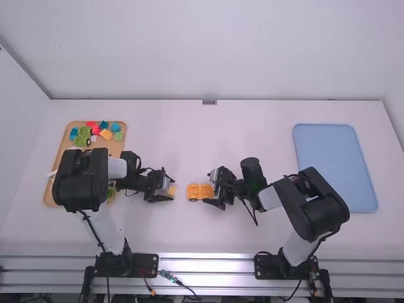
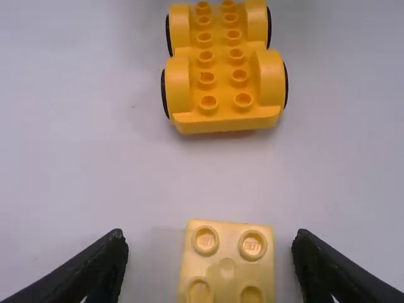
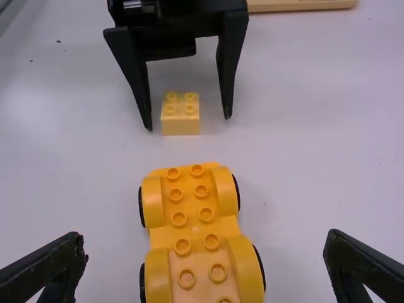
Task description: Assemble lego blocks to make yellow taxi
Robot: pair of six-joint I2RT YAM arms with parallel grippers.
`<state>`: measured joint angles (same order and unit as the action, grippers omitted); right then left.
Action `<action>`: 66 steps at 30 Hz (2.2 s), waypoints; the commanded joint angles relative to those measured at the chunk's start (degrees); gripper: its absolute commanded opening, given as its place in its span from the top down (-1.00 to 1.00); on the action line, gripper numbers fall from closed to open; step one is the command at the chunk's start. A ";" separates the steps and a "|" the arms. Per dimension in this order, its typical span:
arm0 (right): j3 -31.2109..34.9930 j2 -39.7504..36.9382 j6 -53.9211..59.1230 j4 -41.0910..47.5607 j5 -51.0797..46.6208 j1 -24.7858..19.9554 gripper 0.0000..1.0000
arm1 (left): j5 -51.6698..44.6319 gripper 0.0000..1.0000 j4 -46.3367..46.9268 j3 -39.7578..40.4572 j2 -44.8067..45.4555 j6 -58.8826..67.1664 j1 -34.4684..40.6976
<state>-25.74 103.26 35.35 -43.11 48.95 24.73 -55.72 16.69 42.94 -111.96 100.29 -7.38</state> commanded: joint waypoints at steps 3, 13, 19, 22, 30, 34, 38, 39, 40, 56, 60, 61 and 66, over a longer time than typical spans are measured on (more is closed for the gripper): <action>0.26 -1.06 -0.01 0.07 0.72 -0.02 -0.99 | 0.37 -0.25 -2.64 -1.99 -0.35 -3.30 0.22; 0.26 -1.06 1.69 1.81 0.48 -0.04 -0.99 | -0.68 0.02 -0.90 -0.31 -0.35 -4.57 0.20; 0.70 -1.06 1.93 1.92 0.39 -0.04 -0.99 | 0.04 -0.11 1.55 1.20 -0.35 -4.33 0.24; 0.61 -1.06 1.73 2.40 -0.87 -0.04 -0.99 | 0.61 -0.12 2.58 1.68 -0.35 -4.39 0.24; 0.63 -1.06 1.93 2.91 -1.40 0.00 -0.99 | 1.88 0.14 2.16 1.55 -0.35 -4.50 0.24; 0.63 -1.06 1.91 2.93 -1.29 0.02 -0.99 | 1.81 0.41 2.60 1.92 -0.35 -4.50 0.24; 0.63 -1.06 1.93 3.15 -1.25 0.00 -0.98 | 0.68 0.76 1.27 1.27 -0.35 -4.48 0.22; 0.63 -1.06 1.93 3.17 -1.25 0.00 -0.99 | 0.33 0.73 0.87 1.11 -0.35 -4.48 0.24; 0.66 -1.06 1.91 3.32 -1.25 0.02 -0.99 | 0.07 0.66 0.33 0.94 -0.35 -4.48 0.22; 0.66 7.79 1.69 -5.81 2.16 0.07 -0.99 | -2.10 0.65 11.15 8.28 -0.33 -4.46 0.31; 0.04 11.22 1.69 -9.29 3.91 0.07 -0.99 | -3.13 0.60 10.75 8.07 -0.33 -4.26 0.26; -1.07 12.84 1.69 -9.14 4.79 0.07 -0.98 | -3.08 0.60 10.23 7.87 -0.33 -4.28 0.24; -4.98 18.52 1.69 -9.20 5.16 1.03 -1.00 | -3.10 0.59 9.90 7.69 -0.33 -4.50 -0.02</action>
<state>-28.73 119.63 37.45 -52.16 52.71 25.04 -57.01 26.15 51.11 -111.96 95.77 -7.38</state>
